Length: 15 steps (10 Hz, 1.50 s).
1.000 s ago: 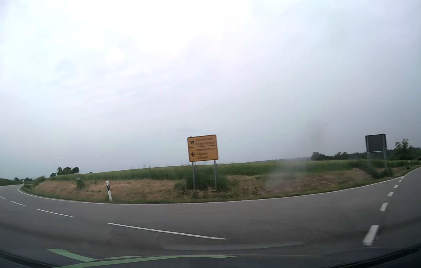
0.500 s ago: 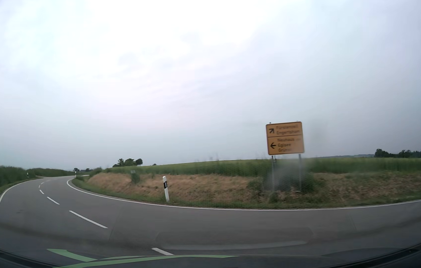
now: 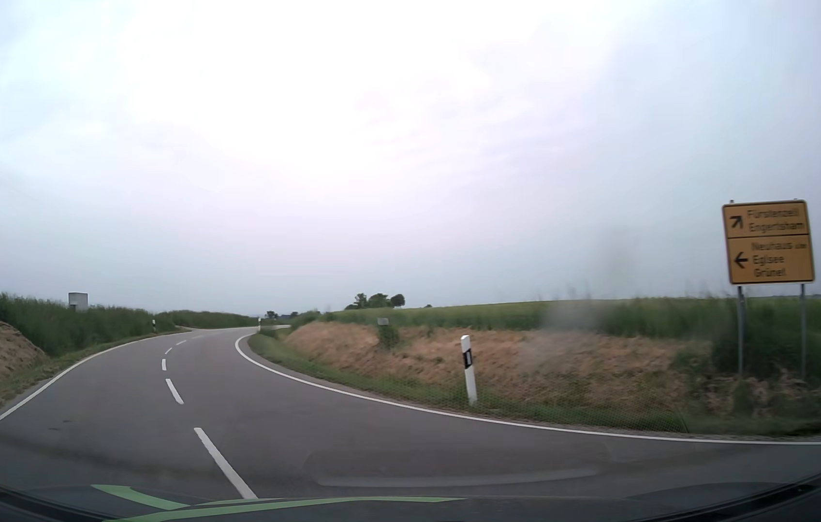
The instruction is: Follow the waypoints while adhering to traffic rules and regulations
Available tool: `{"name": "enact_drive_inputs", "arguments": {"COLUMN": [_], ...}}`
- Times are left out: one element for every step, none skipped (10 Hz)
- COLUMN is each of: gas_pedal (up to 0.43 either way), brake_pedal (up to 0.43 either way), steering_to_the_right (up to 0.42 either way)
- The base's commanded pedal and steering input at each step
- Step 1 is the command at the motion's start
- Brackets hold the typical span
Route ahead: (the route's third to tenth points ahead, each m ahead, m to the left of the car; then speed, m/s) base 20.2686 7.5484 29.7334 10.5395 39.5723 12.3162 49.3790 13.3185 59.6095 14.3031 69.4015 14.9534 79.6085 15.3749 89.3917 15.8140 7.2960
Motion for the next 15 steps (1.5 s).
{"name": "enact_drive_inputs", "arguments": {"gas_pedal": [0.220,0.220,0.220,0.240,0.240,0.240,0.248,0.260,0.260,0.280,0.280,0.280,0.280,0.280,0.280], "brake_pedal": [0.000,0.000,0.000,0.000,0.000,0.000,0.000,0.000,0.000,0.000,0.000,0.000,0.000,0.000,0.000], "steering_to_the_right": [-0.247,-0.232,-0.224,-0.212,-0.202,-0.189,-0.177,-0.158,-0.134,-0.110,-0.078,-0.055,-0.029,-0.011,-0.007]}}
